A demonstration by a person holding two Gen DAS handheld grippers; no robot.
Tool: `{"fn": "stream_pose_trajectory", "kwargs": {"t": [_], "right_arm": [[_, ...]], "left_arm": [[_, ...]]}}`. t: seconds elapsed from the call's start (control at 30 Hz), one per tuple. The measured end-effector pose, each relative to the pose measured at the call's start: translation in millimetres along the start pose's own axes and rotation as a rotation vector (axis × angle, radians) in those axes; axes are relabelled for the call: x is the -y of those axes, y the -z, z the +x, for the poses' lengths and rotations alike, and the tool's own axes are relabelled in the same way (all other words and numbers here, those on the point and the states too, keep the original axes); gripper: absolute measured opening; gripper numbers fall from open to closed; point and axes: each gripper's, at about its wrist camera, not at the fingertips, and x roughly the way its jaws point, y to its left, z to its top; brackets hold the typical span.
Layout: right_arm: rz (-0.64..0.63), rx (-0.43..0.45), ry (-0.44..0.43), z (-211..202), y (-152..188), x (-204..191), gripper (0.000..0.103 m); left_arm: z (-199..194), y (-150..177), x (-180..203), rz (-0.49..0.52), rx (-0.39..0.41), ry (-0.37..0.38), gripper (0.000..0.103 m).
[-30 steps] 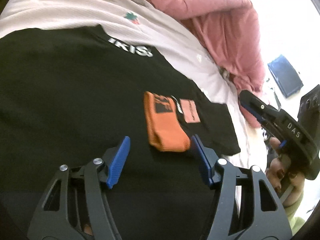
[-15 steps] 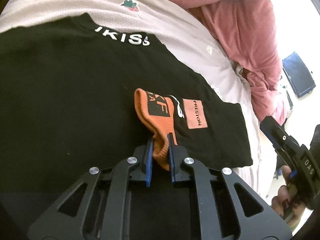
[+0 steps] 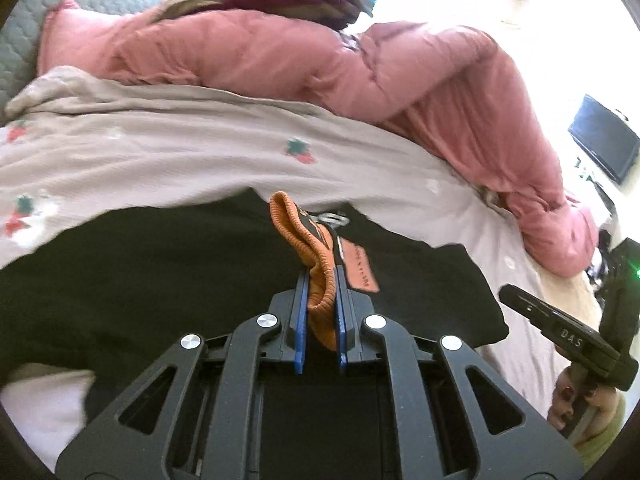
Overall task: Fold small clothes
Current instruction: 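Grasp the folded orange cuff with the left gripper, reposition it, release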
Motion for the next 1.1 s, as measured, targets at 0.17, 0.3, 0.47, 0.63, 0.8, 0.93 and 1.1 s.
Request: {"fn": "stream_pose_trajectory", "kwargs": {"t": [0.17,0.3,0.47,0.63,0.8,0.93,1.1], "right_arm": [[-0.088,0.002,0.056,6,1,-24,0.033],[-0.119,-0.029,0.058,15,4,-34,0.033],[-0.198,-0.039,0.132,27,8,-47,0.042],[-0.235,-0.093,0.104,45,13,-55,0.042],[-0.176,-0.105,0.076,46,11,-40,0.042],[-0.139,-0.097,0.116,41,11,-21,0.042],[-0.18,-0.137,0.068,52,19,-24,0.042]], "left_arm": [[-5,1,-36,-0.069,-0.007,-0.01,0.005],[-4,5,-58,-0.104,-0.019,-0.028,0.008],[-17,5,-75,-0.088,0.012,-0.087,0.009],[-11,10,-64,-0.052,-0.027,-0.06,0.009],[21,27,-39,0.023,-0.139,-0.054,0.025],[42,39,-59,0.017,-0.186,-0.184,0.036],[40,41,-77,-0.045,-0.185,-0.158,0.046]]}}
